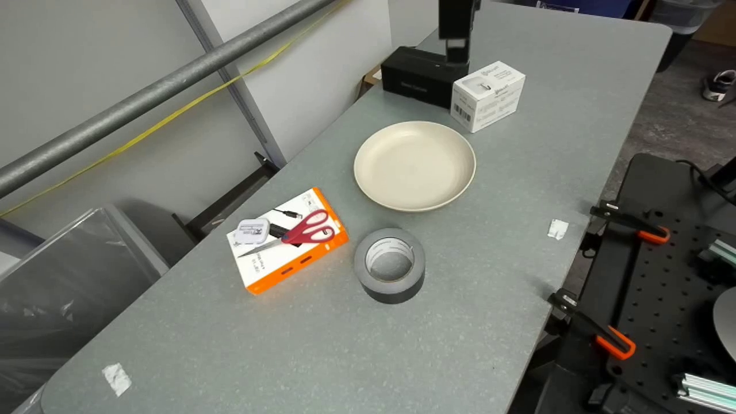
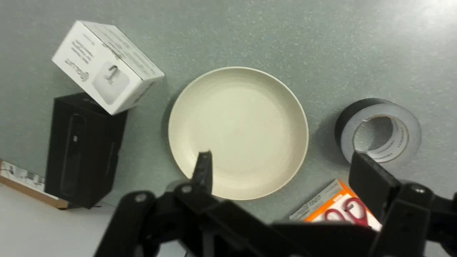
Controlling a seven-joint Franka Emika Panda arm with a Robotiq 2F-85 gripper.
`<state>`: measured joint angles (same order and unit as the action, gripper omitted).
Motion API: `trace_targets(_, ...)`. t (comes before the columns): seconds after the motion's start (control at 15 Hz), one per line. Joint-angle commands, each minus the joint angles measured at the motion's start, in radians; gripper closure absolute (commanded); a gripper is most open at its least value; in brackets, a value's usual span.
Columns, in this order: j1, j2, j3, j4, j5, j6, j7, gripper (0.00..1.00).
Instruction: Put the masking tape on the plate
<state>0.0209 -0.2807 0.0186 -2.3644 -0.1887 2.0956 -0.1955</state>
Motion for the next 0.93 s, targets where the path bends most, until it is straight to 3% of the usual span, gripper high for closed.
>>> trace_targets(0.0, 0.066, 0.121, 0.02, 0.024, 0.078, 0.081, -0.067, 0.0)
trace_targets(0.27, 0.095, 0.24, 0.059, 0.058, 0.081, 0.093, -0.087, 0.0)
trace_targets(0.33, 0.085, 0.179, 0.059, 0.015, 0.064, 0.087, -0.053, 0.0)
trace_targets(0.67, 0.086, 0.196, 0.062, 0.018, 0.064, 0.087, -0.051, 0.0)
trace_targets(0.87, 0.087, 0.309, 0.059, 0.068, 0.154, 0.141, -0.019, 0.0)
